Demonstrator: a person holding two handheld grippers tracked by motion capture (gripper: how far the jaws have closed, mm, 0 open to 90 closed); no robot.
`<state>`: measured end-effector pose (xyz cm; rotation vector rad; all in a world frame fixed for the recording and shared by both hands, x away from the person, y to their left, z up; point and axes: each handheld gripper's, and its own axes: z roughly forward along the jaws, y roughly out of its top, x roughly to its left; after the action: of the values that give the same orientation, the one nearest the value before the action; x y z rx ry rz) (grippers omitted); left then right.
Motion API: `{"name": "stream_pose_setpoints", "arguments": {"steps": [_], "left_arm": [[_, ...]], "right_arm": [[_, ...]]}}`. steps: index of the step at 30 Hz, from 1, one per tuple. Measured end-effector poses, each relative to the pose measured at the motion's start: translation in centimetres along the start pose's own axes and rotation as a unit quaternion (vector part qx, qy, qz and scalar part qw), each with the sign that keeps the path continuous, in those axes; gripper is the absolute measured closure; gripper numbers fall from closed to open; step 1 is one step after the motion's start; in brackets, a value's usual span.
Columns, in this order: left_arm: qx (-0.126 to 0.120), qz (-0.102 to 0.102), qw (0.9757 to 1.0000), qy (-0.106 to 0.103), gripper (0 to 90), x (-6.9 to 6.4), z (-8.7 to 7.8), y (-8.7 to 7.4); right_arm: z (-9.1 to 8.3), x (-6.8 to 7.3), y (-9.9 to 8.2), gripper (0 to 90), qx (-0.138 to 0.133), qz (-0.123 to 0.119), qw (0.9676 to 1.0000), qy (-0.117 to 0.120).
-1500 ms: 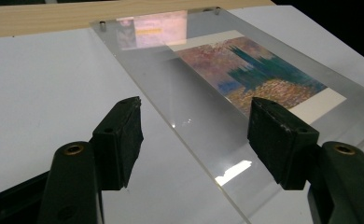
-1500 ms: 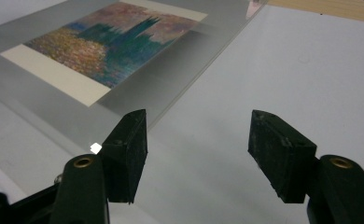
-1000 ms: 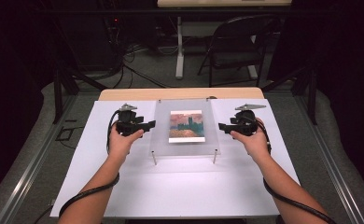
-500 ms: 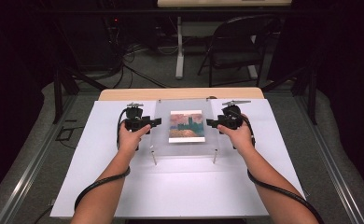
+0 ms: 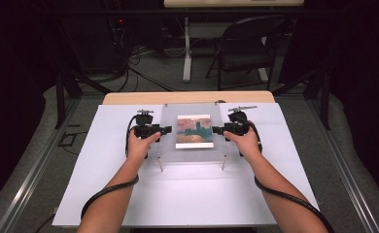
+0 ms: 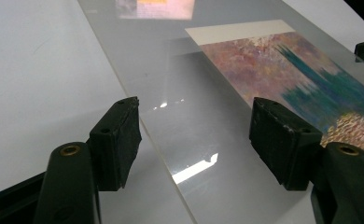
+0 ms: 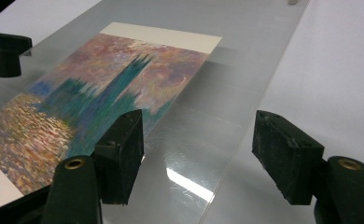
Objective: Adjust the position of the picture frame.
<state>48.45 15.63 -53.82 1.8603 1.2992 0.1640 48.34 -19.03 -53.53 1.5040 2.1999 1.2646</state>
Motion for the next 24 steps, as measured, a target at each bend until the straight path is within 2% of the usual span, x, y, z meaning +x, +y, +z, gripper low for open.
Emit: {"name": "stream_pose_setpoints", "arguments": {"steps": [6, 14, 24], "left_arm": [[-0.003, -0.014, 0.9999, -0.007, 32.4, 0.3, 0.3, 0.0], [0.004, -0.019, 0.9998, -0.010, 29.5, 0.4, 0.6, 0.2], [0.011, -0.038, 0.9988, -0.027, 28.0, 1.1, 0.9, 0.4]], "right_arm": [[0.2, -0.2, 0.0, 32.0, 0.003, 0.019, 0.9998, 0.009], [0.7, -0.3, 0.1, 29.1, 0.005, 0.024, 0.9996, 0.012], [1.1, -0.7, 0.3, 27.7, 0.007, 0.040, 0.9989, 0.021]]}}
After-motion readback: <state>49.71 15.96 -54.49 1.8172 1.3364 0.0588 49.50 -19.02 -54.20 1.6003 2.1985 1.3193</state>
